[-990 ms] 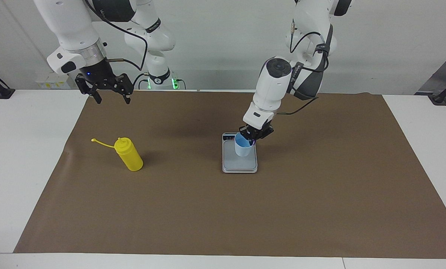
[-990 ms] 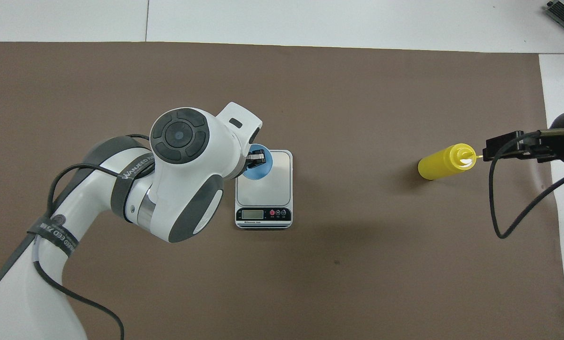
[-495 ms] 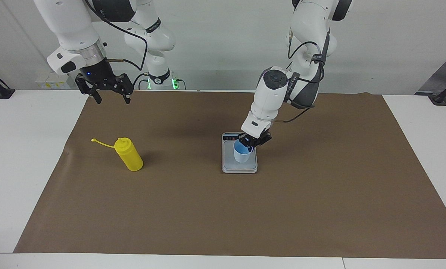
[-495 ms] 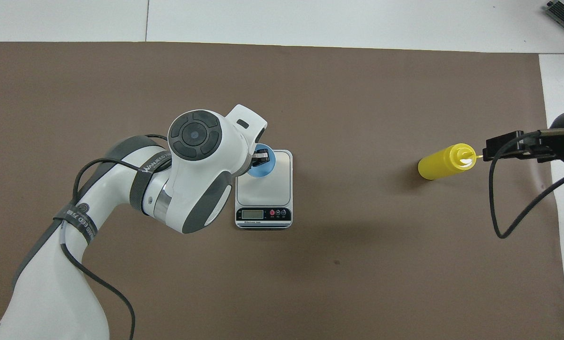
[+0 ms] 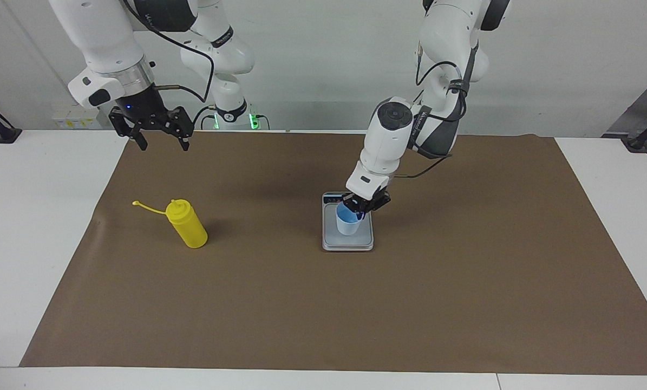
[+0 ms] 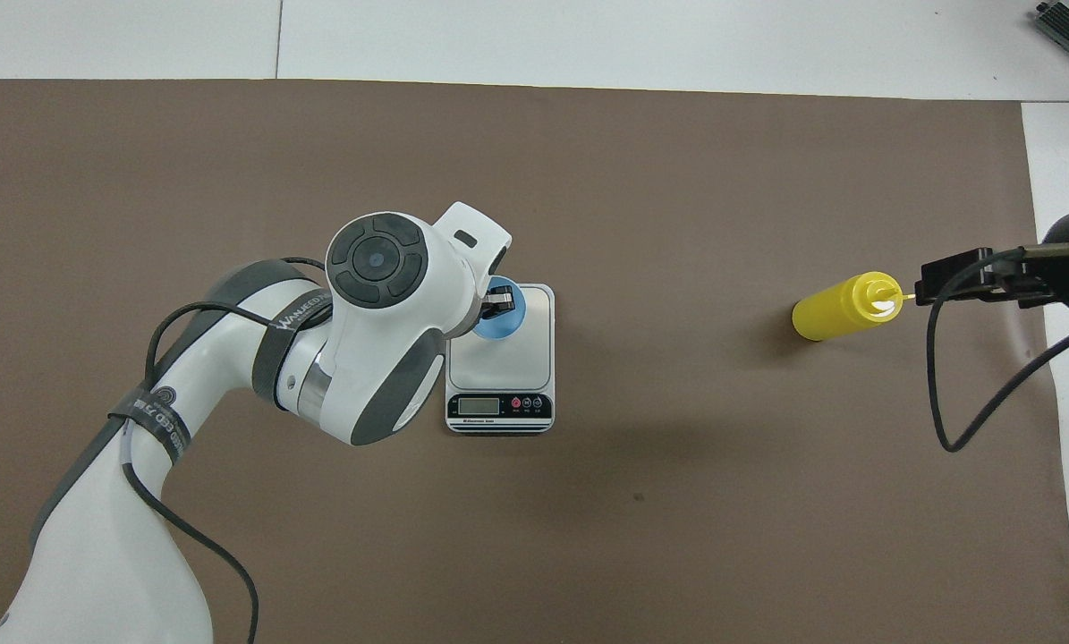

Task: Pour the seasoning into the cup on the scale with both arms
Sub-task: 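Lift the blue cup with the left gripper and carry it onto the scale, then lower the cup onto the scale and open the left gripper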

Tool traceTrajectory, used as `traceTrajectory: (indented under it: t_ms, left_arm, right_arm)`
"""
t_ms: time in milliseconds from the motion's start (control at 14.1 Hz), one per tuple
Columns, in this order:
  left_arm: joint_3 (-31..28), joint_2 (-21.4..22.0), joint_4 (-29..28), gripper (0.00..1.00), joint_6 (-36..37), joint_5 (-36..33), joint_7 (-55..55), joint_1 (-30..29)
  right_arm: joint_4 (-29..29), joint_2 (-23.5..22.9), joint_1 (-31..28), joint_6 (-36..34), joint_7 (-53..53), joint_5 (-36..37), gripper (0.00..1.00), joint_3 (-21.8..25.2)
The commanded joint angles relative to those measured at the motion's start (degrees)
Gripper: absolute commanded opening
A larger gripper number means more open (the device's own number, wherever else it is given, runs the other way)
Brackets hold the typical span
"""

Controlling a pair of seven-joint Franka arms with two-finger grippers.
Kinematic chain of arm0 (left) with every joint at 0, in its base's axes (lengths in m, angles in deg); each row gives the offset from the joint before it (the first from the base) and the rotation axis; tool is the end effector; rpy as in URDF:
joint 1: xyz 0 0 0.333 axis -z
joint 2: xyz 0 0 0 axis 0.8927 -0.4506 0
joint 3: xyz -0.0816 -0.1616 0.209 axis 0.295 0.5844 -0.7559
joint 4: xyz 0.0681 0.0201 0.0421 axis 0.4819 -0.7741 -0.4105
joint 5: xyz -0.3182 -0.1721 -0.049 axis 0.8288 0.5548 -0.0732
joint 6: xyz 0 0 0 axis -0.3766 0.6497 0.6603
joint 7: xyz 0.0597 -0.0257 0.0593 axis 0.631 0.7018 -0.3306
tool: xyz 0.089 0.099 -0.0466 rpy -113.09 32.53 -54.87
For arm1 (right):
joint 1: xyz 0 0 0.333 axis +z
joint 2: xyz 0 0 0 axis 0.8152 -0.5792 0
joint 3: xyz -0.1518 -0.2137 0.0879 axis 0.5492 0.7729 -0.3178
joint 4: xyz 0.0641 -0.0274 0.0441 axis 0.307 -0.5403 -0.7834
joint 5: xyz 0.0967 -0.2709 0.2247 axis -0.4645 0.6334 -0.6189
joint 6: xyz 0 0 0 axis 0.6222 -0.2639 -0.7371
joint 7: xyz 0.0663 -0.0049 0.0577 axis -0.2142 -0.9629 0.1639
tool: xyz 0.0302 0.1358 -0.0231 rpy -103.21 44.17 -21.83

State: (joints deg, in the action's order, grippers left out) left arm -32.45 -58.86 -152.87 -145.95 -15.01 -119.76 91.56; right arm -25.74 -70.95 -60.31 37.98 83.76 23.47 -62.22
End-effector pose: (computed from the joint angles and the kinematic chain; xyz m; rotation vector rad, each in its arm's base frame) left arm 0.5071 -0.3501 0.3377 3.0202 0.1653 0.0682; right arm 0.5245 0.0097 0.5544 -3.1265 0.0556 -0.0149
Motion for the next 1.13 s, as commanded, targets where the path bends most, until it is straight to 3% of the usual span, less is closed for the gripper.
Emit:
traceTrajectory:
  t_ms: [0, 283, 424, 495, 566, 707, 919, 1061]
  left_arm:
    - [-0.8, 0.3, -2.0, 0.00, -1.5, -1.4, -0.6, 1.0]
    - [-0.8, 0.4, -1.9, 0.00, -1.5, -1.4, -0.5, 1.0]
    - [-0.8, 0.3, -1.9, 0.10, -1.6, -1.4, -0.5, 0.9]
    - [-0.8, 0.3, -1.9, 0.10, -1.6, -1.4, -0.4, 0.9]
    - [-0.8, 0.4, -1.9, 0.18, -1.6, -1.4, -0.4, 0.9]
    - [-0.8, 0.4, -1.8, 1.00, -1.6, -1.4, 0.7, 0.8]
    - [-1.0, 1.1, -1.3, 1.00, 0.1, -1.7, 0.8, 0.5]
    - [-1.3, 4.1, -1.1, 1.00, 3.5, -3.8, 1.1, -0.3]
  right_arm:
    - [-1.8, 1.5, -0.6, 0.8, -0.5, -0.7, 1.00, -0.4]
    - [-1.8, 1.5, -0.6, 0.8, -0.5, -0.7, 1.00, -0.4]
    - [-1.8, 1.5, -0.7, 0.8, -0.5, -0.7, 1.00, -0.4]
    - [-1.8, 1.5, -0.7, 0.8, -0.5, -0.7, 1.00, -0.4]
    - [-1.8, 1.5, -0.6, 0.8, -0.5, -0.7, 1.00, -0.4]
    - [-1.8, 1.5, -0.6, 0.8, -0.5, -0.7, 1.00, -0.4]
    - [-1.8, 1.5, -0.7, 0.8, -0.5, -0.7, 1.00, -0.4]
    - [-1.8, 1.5, -0.7, 0.8, -0.5, -0.7, 1.00, -0.4]
